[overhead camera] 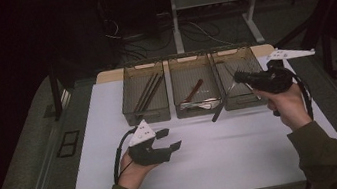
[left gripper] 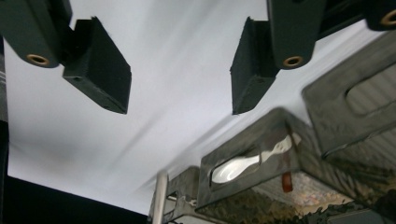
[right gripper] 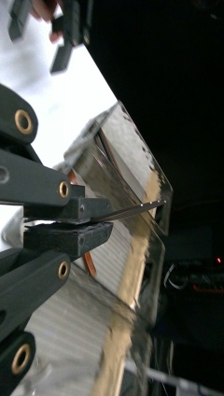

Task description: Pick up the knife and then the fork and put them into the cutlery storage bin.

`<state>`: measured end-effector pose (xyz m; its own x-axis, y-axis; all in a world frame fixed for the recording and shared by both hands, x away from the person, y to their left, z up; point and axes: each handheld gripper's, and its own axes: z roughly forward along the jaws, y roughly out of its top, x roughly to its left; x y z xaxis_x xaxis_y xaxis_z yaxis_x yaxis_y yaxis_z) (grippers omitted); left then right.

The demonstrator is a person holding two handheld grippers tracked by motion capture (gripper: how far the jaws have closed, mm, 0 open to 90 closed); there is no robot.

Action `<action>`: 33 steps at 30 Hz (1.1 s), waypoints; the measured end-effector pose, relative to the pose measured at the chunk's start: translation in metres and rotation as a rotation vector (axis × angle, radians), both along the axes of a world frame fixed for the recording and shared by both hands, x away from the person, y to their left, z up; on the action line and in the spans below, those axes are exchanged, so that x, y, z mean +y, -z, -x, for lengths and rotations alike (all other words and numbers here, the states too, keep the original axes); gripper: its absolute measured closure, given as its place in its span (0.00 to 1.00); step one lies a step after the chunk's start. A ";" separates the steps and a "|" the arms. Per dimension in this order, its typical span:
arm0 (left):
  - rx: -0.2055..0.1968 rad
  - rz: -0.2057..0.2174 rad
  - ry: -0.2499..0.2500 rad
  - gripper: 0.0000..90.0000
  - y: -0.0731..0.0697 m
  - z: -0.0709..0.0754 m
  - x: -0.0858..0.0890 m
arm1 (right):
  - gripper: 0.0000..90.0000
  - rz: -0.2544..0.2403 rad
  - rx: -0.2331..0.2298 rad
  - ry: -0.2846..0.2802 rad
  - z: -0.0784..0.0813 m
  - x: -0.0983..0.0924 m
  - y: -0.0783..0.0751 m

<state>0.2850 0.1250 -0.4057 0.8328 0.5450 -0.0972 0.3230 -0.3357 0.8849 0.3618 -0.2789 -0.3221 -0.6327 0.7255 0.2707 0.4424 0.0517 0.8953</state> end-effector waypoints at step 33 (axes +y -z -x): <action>0.044 -0.044 -0.006 0.15 0.020 0.013 0.033 | 0.95 0.097 0.152 0.202 -0.084 -0.056 0.021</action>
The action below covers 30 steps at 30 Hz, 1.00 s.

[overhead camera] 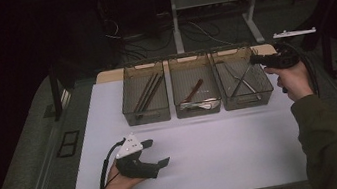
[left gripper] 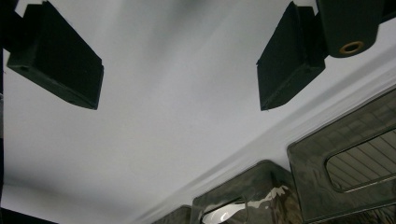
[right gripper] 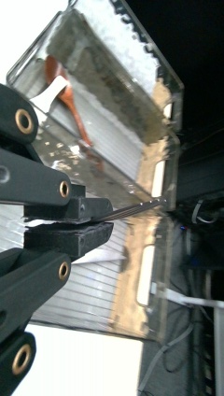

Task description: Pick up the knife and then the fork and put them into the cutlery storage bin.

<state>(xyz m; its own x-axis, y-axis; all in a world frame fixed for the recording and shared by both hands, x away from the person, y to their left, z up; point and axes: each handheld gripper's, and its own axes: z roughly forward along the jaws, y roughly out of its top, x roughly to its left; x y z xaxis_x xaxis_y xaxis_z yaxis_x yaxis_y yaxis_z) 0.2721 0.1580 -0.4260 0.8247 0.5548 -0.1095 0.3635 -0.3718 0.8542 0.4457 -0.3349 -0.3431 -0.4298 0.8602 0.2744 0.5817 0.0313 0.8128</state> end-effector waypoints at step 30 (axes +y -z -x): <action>-0.003 -0.014 0.007 0.16 0.000 -0.001 -0.002 | 0.58 0.225 0.075 0.081 -0.020 -0.001 0.039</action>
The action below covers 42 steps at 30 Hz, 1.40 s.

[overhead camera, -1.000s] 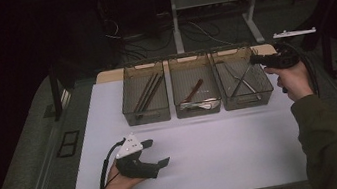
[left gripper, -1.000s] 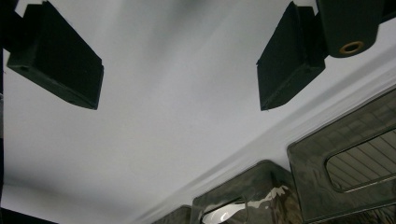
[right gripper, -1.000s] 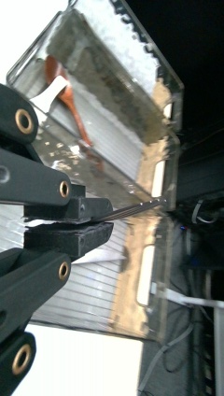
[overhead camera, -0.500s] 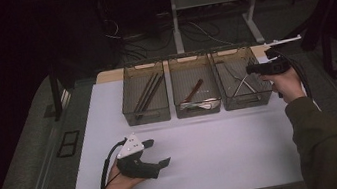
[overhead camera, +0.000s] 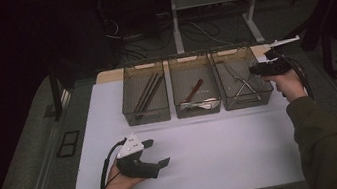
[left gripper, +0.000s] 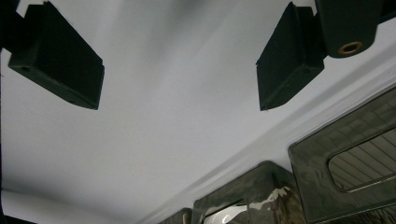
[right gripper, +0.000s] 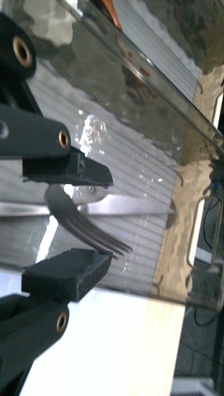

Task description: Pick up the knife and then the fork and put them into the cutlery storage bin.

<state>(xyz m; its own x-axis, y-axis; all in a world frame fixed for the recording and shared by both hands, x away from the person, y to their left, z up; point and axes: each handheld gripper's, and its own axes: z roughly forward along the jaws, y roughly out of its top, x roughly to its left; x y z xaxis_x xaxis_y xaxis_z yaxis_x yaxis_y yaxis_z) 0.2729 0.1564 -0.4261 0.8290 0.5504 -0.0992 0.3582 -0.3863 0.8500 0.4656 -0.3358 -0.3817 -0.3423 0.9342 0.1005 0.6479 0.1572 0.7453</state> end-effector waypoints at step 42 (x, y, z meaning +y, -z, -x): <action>0.002 -0.004 -0.024 0.16 -0.001 -0.001 0.006 | 0.17 -0.096 -0.191 -0.274 0.122 0.038 0.008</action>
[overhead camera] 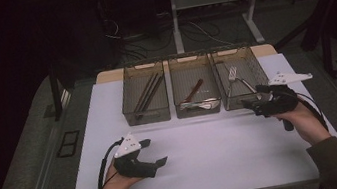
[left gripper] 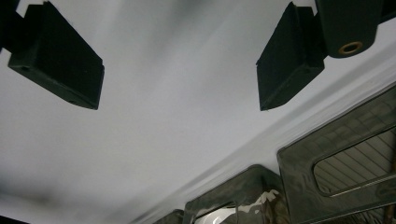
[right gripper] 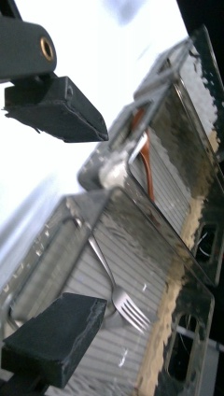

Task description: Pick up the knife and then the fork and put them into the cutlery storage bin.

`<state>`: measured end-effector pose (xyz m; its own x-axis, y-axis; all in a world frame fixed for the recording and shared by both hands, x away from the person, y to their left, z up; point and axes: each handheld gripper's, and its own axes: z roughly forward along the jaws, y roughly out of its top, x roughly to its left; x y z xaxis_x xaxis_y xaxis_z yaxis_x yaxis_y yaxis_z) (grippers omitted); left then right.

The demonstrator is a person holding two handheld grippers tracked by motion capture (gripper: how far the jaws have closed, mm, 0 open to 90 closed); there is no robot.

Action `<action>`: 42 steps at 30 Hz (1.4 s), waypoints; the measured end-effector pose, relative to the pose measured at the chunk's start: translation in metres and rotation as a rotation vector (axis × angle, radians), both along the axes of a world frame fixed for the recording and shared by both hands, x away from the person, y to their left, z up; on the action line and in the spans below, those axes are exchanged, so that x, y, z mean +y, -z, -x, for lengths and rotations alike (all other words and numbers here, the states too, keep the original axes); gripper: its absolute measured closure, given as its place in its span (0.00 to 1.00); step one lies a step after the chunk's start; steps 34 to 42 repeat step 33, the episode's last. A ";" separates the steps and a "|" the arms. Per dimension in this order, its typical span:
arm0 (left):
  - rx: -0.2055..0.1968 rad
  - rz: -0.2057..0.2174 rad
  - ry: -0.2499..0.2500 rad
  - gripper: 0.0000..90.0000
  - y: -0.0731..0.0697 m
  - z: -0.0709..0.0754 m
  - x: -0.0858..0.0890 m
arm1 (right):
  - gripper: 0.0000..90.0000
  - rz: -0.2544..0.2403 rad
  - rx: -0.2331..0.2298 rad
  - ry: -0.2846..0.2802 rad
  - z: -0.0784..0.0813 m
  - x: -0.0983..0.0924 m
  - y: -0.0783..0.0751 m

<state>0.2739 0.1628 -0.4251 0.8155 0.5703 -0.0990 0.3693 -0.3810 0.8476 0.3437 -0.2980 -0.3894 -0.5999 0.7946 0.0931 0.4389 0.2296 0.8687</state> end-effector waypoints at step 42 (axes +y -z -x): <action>0.002 -0.006 0.013 0.15 0.001 0.000 0.001 | 0.14 0.010 0.048 -0.074 0.083 -0.002 0.058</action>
